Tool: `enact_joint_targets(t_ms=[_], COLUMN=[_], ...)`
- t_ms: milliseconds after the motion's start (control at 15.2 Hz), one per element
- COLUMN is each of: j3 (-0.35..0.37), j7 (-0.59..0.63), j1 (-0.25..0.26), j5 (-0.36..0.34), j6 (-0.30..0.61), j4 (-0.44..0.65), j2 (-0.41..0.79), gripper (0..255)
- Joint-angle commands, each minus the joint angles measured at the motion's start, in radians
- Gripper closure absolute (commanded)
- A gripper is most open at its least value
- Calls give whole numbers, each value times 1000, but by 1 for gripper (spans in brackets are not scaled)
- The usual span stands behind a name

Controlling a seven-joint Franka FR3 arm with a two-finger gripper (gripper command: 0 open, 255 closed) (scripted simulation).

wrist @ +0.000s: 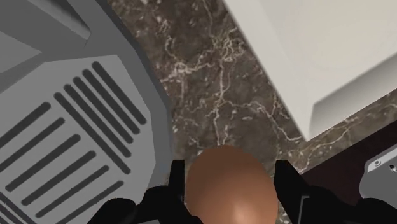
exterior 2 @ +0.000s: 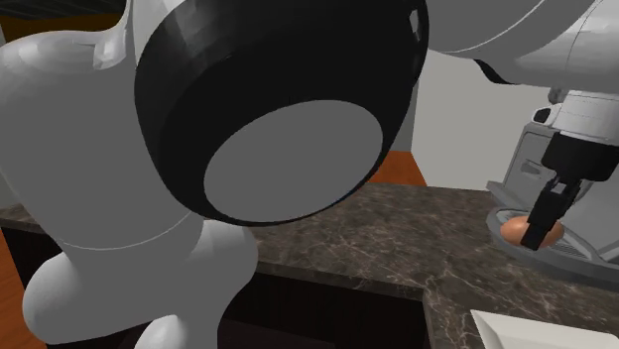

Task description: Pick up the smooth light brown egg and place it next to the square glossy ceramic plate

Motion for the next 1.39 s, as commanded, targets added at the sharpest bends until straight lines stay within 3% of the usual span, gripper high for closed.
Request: enact_joint_targets(t_ms=[0,528,1056,1122,1188,1320], j3=[-63,-144,-189,-201,-234,-215], j7=[6,-4,-41,-39,-35,-46], j1=[4,31,51,64,96,71], j5=[-20,-23,29,23,4,17], j6=[3,109,132,136,148,133], j4=[-73,-147,-152,-146,-136,-134], j2=[-29,-21,34,25,3,17], gripper=[255,255,255,0,0,0])
